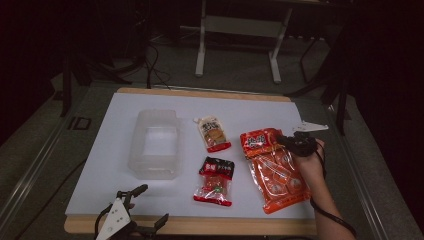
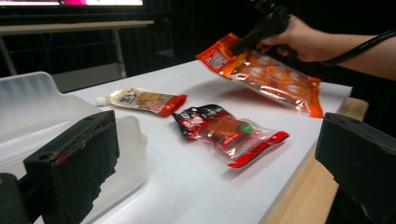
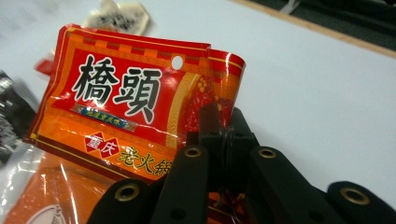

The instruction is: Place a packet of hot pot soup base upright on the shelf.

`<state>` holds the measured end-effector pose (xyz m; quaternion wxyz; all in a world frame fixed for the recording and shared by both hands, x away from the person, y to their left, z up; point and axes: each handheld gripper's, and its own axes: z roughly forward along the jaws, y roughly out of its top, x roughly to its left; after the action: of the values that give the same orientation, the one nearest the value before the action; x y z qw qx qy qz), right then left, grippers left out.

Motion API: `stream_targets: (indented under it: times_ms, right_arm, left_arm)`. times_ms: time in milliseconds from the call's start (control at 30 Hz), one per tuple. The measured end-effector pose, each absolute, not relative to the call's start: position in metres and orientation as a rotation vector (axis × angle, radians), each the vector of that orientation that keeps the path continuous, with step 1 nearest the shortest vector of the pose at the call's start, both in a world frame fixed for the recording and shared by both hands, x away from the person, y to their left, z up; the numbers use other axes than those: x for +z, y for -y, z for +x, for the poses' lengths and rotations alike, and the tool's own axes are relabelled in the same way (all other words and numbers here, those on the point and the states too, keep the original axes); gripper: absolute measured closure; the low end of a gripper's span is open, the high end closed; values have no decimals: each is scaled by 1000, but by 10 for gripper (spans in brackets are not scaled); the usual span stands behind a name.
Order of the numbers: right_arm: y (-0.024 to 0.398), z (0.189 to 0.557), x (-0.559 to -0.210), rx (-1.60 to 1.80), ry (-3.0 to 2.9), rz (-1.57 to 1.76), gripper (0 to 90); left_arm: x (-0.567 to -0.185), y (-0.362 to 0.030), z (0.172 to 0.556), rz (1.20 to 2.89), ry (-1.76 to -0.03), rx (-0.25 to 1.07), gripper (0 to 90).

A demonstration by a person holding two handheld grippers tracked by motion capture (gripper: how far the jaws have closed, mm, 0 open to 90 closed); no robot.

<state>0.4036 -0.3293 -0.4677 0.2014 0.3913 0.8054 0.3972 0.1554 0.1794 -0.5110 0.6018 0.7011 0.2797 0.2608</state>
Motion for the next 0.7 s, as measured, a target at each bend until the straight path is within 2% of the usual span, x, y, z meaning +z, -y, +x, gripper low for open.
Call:
stream_targets:
  times_ms: [67,300,467,700]
  right_arm:
    - [330,400,-463,1113,-2240,1081,890]
    - [333,382,-443,1167,-2198,1027,890]
    - [334,368,-429,1184,-2175,982,891]
    - [330,347,-410,1215,-2141,904,890]
  left_arm:
    - [-511,-181,156,1623,-653,608,34]
    - [-511,-179,156,1628,-673,571,32]
    - [-510,-178,159,1633,-716,495,21]
    - [-509,-176,158,1646,-695,509,21]
